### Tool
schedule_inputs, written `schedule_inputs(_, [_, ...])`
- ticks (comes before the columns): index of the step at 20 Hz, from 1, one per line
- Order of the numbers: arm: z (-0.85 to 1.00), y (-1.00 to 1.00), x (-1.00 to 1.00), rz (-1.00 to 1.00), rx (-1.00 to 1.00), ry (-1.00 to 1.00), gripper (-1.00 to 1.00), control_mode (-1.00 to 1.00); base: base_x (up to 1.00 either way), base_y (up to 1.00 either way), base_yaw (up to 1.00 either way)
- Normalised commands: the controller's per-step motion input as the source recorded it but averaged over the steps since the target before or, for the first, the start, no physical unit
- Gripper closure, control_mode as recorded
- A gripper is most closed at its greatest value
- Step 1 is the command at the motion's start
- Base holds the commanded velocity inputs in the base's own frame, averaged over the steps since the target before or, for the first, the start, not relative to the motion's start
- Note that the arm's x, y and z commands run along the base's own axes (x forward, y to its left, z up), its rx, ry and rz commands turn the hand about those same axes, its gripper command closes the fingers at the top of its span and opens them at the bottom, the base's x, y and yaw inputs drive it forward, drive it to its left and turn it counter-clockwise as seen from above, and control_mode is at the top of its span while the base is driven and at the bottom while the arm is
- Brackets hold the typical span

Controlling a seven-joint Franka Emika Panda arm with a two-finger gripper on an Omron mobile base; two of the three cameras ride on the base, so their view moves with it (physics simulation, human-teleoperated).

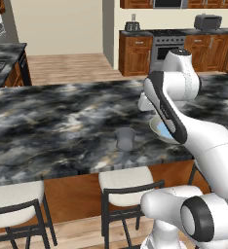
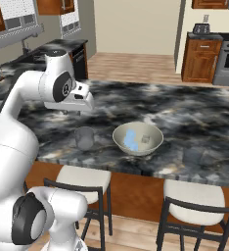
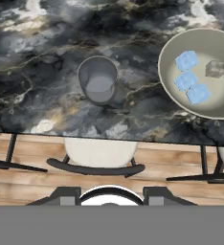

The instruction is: There are four ice cubes in the ice bowl. Place two ice cubes in each glass of water.

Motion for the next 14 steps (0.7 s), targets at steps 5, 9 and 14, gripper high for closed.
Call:
schedule_inputs(5, [-0.04, 0.00, -0.16, 0.00, 0.00, 0.00, -1.00, -1.00, 0.00, 0.00, 0.00])
schedule_inputs(9, [-0.16, 0.00, -0.42, 0.00, 0.00, 0.00, -1.00, -1.00, 0.00, 0.00, 0.00])
schedule_inputs(14, [-0.28, 0.03, -0.47, 0.00, 0.00, 0.00, -1.00, -1.00, 0.00, 0.00, 0.00])
